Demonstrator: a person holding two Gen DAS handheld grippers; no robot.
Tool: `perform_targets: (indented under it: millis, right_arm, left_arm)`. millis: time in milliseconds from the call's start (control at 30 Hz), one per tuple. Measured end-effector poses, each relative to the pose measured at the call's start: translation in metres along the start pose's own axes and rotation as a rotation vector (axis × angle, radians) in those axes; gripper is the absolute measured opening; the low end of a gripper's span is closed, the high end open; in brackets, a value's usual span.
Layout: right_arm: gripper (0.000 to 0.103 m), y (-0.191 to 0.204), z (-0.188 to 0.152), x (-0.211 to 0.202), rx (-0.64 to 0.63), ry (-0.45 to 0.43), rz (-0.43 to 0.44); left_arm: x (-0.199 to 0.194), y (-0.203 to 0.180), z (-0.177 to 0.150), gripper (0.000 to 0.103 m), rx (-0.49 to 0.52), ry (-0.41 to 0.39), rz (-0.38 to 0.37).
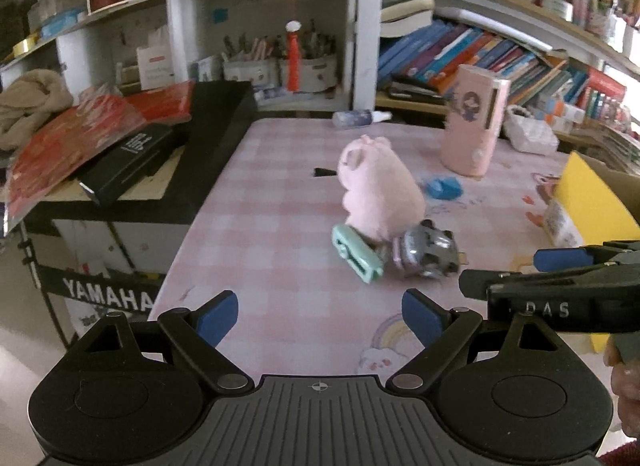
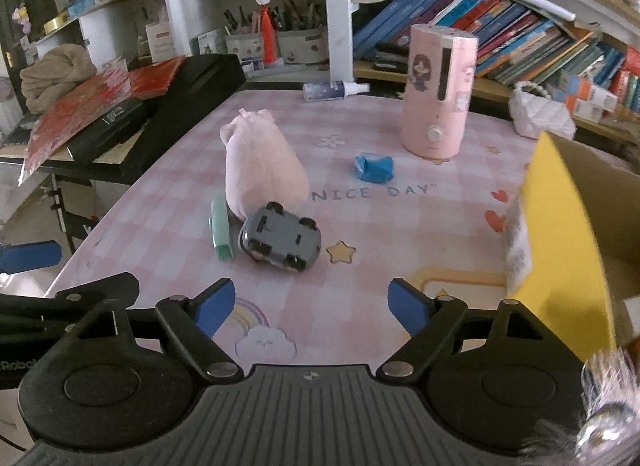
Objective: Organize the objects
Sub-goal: 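Grasp the grey toy car with the right tool while the left tool grasps the mint-green tape dispenser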
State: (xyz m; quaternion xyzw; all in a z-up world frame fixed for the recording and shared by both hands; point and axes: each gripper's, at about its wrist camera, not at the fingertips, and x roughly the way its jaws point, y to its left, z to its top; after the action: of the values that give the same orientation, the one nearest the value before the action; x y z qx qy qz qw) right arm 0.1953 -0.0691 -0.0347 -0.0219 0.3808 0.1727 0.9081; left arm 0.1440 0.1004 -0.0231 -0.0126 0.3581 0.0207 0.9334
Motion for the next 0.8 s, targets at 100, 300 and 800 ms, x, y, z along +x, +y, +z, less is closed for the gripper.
perform_targets:
  millis: [100,300,800]
  right_arm:
    - [0.084,-0.002,0.009,0.014,0.032,0.005,0.033]
    - [0.084,-0.009,0.026,0.049,0.156,0.032,0.117]
    - [0.062,-0.03,0.036,0.073,0.247,0.095,0.171]
  left_arm:
    - [0.004,0.005,0.003,0.091,-0.012,0.01,0.026]
    - [0.01,0.011,0.006,0.091,-0.015,0.031,0.067]
    - [0.044,-0.004,0.021,0.081,0.011,0.056,-0.015]
